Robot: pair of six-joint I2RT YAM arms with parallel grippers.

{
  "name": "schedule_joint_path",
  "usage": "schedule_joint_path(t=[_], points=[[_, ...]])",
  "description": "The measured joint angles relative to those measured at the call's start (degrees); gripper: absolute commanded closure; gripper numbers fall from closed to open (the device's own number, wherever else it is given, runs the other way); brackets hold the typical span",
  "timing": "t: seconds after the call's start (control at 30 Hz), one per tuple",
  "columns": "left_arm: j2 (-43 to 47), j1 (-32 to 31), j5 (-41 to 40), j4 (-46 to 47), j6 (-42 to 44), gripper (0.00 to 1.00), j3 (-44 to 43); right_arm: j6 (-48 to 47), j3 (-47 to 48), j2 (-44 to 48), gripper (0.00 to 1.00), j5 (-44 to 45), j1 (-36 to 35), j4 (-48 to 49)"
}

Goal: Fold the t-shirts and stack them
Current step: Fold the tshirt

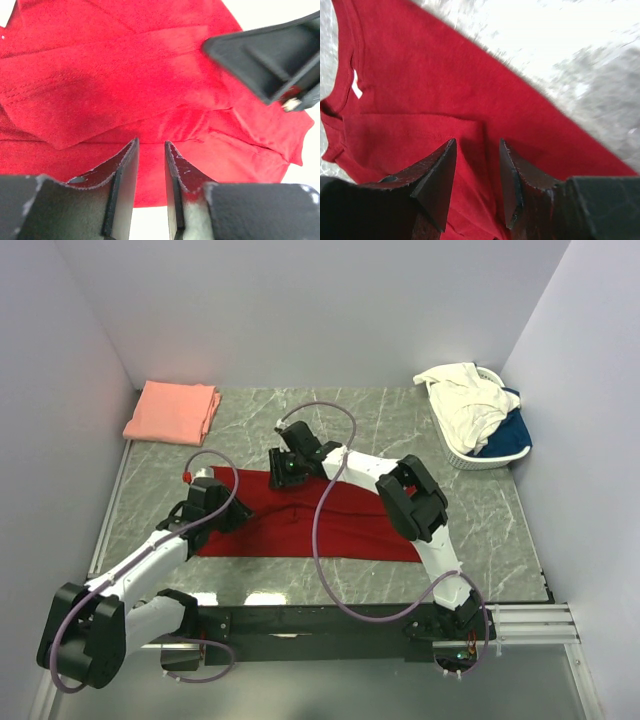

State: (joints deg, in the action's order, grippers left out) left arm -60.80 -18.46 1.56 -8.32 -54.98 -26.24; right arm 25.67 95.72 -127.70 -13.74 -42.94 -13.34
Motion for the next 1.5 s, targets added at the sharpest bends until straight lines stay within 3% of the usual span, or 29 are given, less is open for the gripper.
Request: schedule_joint_path(t=[0.23, 0.37, 0.57, 0.97, 1.5], points=[[0.61, 0.44, -0.37, -2.97, 0.92, 0.67, -4.02, -0.02, 1.99, -1.36, 0.57, -0.79, -0.96, -1.31], [1.51, 1.99, -0.39, -3.76, 1.51, 0.67, -4.72, -0.02, 1.92, -1.36, 0.76, -1.05, -0.96, -1.18], [1.73, 5.84, -0.39, -4.76, 2.34, 0.67, -5.11, 0.35, -2.25, -0.13, 0.89, -2.01, -0.96, 0.63], [-3.67, 10.8, 1.36, -5.2, 3.87, 0.67, -10.05, 1.92, -16.98, 13.27, 0.89, -4.44, -1.75, 6.93], [-18.12, 10.88, 4.79, -2.49, 4.55, 0.69, -15.89, 3.43, -32.04, 18.34, 0.89, -4.87, -5.73, 12.85]])
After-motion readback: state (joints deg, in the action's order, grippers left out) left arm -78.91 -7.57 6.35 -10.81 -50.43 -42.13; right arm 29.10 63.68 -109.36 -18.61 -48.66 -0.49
